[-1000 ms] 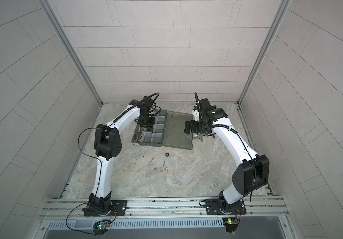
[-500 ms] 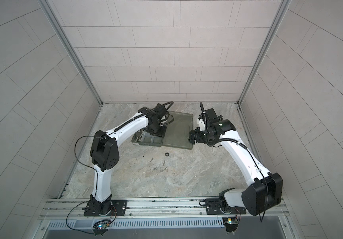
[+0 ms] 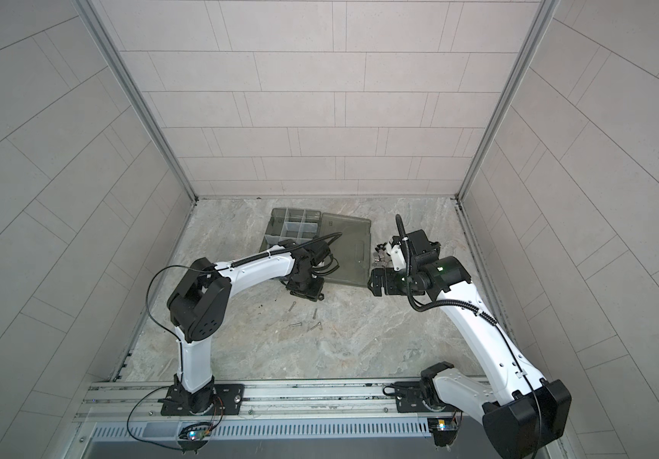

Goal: Sort the screws and nuts into containers
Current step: 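Swing the left gripper back over the last black hex nut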

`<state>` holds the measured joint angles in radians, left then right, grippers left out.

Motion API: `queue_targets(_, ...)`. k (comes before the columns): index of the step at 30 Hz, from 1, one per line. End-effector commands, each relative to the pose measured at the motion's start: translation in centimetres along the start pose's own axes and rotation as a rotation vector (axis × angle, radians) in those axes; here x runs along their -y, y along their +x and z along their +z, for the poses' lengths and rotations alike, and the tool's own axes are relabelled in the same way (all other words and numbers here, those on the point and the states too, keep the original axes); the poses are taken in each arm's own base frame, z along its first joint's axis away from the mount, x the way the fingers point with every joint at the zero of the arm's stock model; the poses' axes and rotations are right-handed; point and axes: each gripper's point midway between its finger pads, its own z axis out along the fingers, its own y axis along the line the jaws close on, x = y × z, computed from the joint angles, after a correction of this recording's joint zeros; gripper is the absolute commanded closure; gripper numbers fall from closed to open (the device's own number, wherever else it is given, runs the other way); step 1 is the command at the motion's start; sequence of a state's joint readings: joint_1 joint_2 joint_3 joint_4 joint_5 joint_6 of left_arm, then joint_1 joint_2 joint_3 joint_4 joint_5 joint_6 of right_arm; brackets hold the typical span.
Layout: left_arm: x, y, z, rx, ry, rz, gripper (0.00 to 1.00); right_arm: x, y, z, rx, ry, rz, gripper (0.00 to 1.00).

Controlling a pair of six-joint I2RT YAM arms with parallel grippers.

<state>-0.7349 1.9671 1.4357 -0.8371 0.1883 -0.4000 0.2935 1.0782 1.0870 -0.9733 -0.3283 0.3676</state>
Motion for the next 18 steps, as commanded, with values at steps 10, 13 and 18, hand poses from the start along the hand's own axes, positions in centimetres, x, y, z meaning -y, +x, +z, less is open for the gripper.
queue_targets(10, 2.0, -0.8, 0.7, 0.04, 0.032, 0.001, 0.54, 0.6, 1.4, -1.4, 0.009, 0.029, 0.001, 0.01)
queue_targets(13, 1.9, -0.9, 1.1, 0.035, 0.02, 0.006, 0.54, 0.8, 1.5, -1.6, 0.011, 0.036, 0.002, 0.01)
queue_targets(18, 1.7, -1.0, 1.9, 0.017, 0.002, 0.017, 0.54, 1.0, 1.6, -1.8, 0.013, 0.048, 0.0, 0.01)
